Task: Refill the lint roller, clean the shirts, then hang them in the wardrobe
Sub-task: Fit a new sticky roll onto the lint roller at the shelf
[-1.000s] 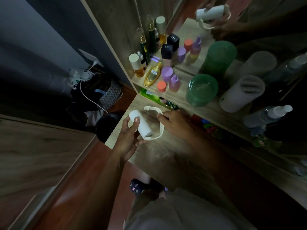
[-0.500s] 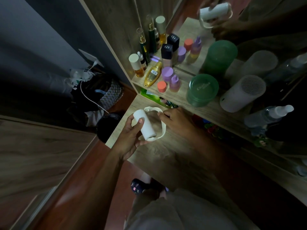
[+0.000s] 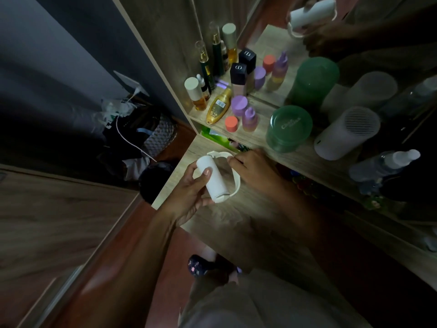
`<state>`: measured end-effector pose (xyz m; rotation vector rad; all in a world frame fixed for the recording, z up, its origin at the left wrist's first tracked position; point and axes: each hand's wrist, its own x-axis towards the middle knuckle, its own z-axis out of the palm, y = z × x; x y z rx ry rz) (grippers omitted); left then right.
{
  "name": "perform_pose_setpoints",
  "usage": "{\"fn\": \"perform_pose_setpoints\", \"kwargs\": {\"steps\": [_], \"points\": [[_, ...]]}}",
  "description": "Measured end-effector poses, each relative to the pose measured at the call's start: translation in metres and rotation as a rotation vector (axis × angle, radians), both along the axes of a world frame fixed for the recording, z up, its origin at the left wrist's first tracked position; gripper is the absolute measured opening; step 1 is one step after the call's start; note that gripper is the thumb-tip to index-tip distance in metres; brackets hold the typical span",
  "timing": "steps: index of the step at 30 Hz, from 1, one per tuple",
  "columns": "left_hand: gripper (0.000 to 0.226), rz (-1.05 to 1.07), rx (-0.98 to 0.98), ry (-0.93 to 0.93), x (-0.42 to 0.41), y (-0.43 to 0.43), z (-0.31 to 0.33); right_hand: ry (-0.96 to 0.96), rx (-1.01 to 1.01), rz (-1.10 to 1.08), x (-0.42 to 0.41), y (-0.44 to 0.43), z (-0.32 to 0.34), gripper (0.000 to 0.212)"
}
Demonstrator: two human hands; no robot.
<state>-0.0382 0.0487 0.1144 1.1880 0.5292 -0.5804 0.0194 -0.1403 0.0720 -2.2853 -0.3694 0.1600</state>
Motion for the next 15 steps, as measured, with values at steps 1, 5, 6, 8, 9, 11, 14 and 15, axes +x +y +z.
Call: {"fn": "perform_pose_setpoints", "kwargs": {"steps": [1, 5, 6, 8, 9, 11, 14, 15], "points": [[0.045, -0.004, -0.005, 0.007, -0.0008, -0.0007, 0.0003, 0.002, 0.0, 0.003, 0.0002, -0.0002, 0.0009, 0.043], [0.055, -0.007, -0.007, 0.042, -0.0059, -0.0034, -0.001, 0.021, -0.013, 0.012, -0.0014, 0.0, 0.0007, 0.04], [0.056, -0.011, -0.001, 0.044, -0.0067, -0.0032, -0.0021, 0.022, -0.023, 0.016, -0.0021, -0.0001, -0.0003, 0.04], [0.051, -0.026, 0.01, 0.04, -0.0074, -0.002, -0.0031, 0.015, -0.043, 0.029, -0.0033, -0.0001, -0.0019, 0.041], [0.048, -0.034, 0.013, 0.038, -0.0072, -0.0012, -0.0032, 0.008, -0.051, 0.038, -0.0035, 0.0001, -0.0019, 0.04], [0.047, -0.046, 0.018, 0.034, -0.0068, 0.0008, -0.0031, 0.041, -0.058, 0.034, -0.0024, 0.0015, -0.0017, 0.04], [0.052, -0.045, -0.005, 0.032, -0.0068, 0.001, 0.0, 0.129, -0.037, 0.033, 0.0007, 0.0036, -0.0006, 0.04], [0.053, -0.043, -0.019, 0.032, -0.0073, 0.0008, 0.0004, 0.16, -0.014, 0.025, 0.0021, 0.0038, -0.0006, 0.042]]}}
